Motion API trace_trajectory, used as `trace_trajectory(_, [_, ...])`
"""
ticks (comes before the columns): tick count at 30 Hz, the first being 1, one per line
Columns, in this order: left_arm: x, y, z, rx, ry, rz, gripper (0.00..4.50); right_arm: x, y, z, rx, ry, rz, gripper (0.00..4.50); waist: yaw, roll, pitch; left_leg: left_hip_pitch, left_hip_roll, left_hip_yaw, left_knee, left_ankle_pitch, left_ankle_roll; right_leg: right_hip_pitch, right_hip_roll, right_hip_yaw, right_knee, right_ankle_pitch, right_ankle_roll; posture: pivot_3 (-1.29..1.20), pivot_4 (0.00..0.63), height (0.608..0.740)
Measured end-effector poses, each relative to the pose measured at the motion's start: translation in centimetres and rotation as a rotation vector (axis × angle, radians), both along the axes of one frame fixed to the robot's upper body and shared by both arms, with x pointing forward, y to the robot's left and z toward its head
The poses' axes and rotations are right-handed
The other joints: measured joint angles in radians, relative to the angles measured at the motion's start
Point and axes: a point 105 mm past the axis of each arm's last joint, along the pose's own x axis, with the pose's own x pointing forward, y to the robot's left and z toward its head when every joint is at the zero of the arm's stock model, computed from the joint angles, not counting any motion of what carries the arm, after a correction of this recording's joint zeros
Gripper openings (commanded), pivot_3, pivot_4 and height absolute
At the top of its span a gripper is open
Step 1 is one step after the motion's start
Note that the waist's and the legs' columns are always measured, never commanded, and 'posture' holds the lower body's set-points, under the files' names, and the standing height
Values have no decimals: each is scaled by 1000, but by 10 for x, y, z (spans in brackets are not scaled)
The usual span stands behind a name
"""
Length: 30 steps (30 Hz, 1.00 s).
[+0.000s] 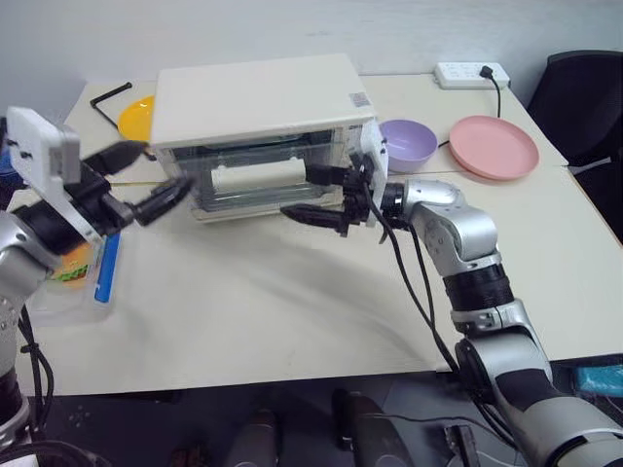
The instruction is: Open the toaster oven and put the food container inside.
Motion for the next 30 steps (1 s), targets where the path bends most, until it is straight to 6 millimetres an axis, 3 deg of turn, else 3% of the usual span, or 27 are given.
trace_trajectory(1, [6, 2, 3, -1, -11, 18, 4500, -3, -1, -2, -10, -5, 10, 4474, -1, 0, 0, -1, 0, 1, 0, 0, 0, -1, 0, 0, 1, 0, 0, 0, 150, 740])
trace_trajectory(4, [22, 5, 6, 19, -23, 50, 3909, -12, 1, -8, -35, -11, 42, 4500, -2, 0, 0, -1, 0, 4, 0, 0, 0, -4, 0, -1, 3, 0, 0, 0, 150, 740])
trace_trajectory(9, [41, -1, -9, 121, 14, 16, 2384, -20, 3, -17, -54, -6, 62, 4500, -9, -1, 0, -3, 0, 10, 0, 0, 0, -10, 0, 3, 7, 0, 0, 0, 150, 740])
trace_trajectory(15, [41, -15, -18, 219, 29, -104, 485, -21, 1, -21, -60, -5, 44, 4500, -11, -1, 0, -3, 0, 9, 2, 0, 0, -10, 0, 3, 9, 0, 0, 0, 150, 740])
trace_trajectory(17, [42, -17, -25, 233, 53, -133, 42, -21, 1, -22, -58, -8, 36, 4500, -11, -1, 0, -3, 0, 9, 2, 0, 0, -10, 0, 3, 10, 0, 0, 0, 150, 740])
trace_trajectory(27, [41, -23, -38, 361, 86, -201, 42, -22, -1, -26, -56, 0, -10, 4500, -8, -1, -1, -3, -1, 9, 4, 1, 1, -10, -1, 3, 12, 0, 0, 0, 150, 740])
trace_trajectory(30, [43, -22, -49, 386, 118, -209, 42, -23, -15, -31, -74, 6, -49, 4500, 2, -2, -1, -2, -2, 9, 5, 1, 1, -9, -1, 3, 11, 0, 0, 0, 150, 740])
